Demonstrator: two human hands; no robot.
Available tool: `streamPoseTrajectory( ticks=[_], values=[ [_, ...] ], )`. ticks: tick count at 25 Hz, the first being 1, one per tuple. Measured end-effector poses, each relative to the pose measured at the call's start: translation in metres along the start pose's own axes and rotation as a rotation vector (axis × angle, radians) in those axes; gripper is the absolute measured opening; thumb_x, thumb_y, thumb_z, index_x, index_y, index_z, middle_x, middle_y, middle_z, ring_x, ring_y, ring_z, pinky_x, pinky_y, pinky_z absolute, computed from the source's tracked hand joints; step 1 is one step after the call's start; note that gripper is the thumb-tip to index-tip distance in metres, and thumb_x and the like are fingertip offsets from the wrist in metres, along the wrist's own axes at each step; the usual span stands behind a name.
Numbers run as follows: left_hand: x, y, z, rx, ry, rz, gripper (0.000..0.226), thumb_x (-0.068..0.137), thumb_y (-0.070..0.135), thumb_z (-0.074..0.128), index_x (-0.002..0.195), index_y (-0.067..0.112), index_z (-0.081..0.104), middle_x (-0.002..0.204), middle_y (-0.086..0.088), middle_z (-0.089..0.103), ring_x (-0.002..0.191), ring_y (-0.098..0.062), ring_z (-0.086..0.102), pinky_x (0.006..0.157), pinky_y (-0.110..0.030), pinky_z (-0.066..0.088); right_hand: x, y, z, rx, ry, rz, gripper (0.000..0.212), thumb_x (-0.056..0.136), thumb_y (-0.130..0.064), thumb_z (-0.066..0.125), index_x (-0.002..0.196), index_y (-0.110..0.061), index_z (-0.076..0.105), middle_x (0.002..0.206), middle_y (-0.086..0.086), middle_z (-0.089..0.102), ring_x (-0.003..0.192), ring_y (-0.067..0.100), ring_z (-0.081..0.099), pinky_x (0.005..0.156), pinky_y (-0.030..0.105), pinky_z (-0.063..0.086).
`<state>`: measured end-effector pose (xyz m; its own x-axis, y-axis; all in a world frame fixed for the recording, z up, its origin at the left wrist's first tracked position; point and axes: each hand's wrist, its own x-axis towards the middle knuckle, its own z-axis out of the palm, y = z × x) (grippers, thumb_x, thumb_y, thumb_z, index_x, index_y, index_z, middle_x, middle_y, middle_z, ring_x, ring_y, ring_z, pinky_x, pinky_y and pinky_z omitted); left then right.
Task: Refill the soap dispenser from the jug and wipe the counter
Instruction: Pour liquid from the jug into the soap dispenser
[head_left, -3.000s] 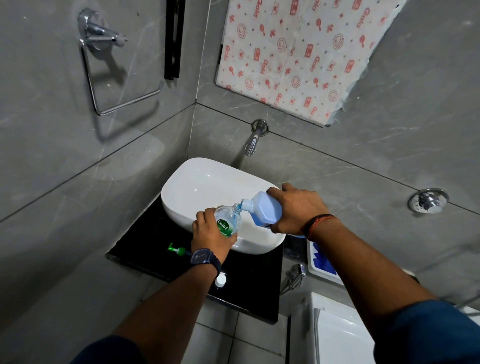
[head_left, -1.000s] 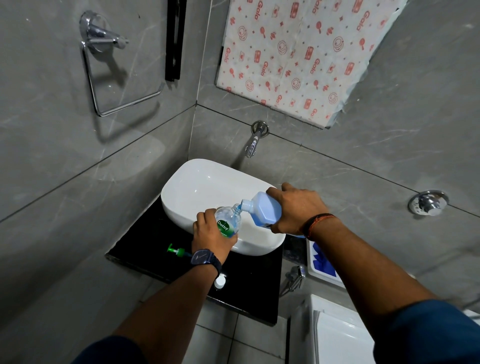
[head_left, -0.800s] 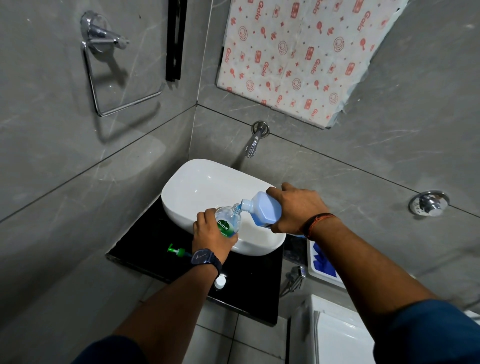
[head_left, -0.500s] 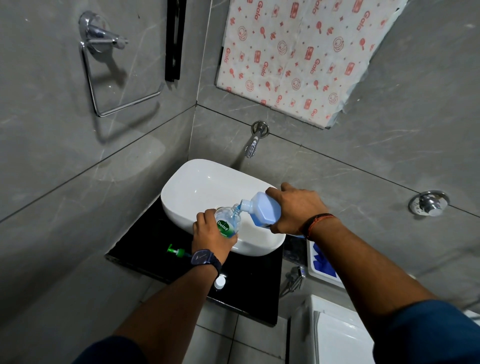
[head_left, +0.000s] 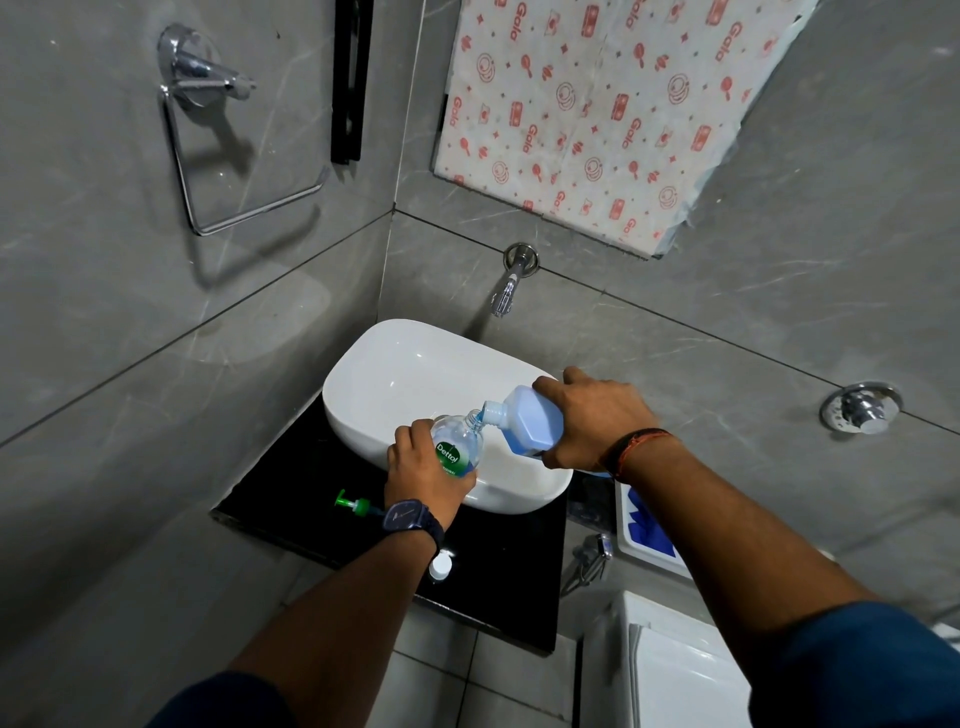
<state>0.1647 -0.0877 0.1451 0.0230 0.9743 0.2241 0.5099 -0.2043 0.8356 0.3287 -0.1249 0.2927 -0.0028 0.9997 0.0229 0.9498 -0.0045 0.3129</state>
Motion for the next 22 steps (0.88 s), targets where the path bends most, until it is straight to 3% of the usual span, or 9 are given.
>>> streamPoseTrajectory(
  ticks=[22],
  values=[
    [0.0049, -0.0007, 0.0044, 0.011, -0.006, -0.002, 0.077, 0.049, 0.025, 0.088, 0.112, 0.008, 0.049, 0.107, -0.014, 0.052, 0.097, -0.035, 0.053, 0.078, -0.044, 0.05, 0.004, 0.0021, 0.0001, -0.014, -0.006, 0.002, 0.069, 0.058, -0.056, 0.07, 0.118, -0.035, 0.045, 0.096, 0.001, 0.055, 0.076, 0.029, 0.06, 0.058, 0.029, 0.039]
  ],
)
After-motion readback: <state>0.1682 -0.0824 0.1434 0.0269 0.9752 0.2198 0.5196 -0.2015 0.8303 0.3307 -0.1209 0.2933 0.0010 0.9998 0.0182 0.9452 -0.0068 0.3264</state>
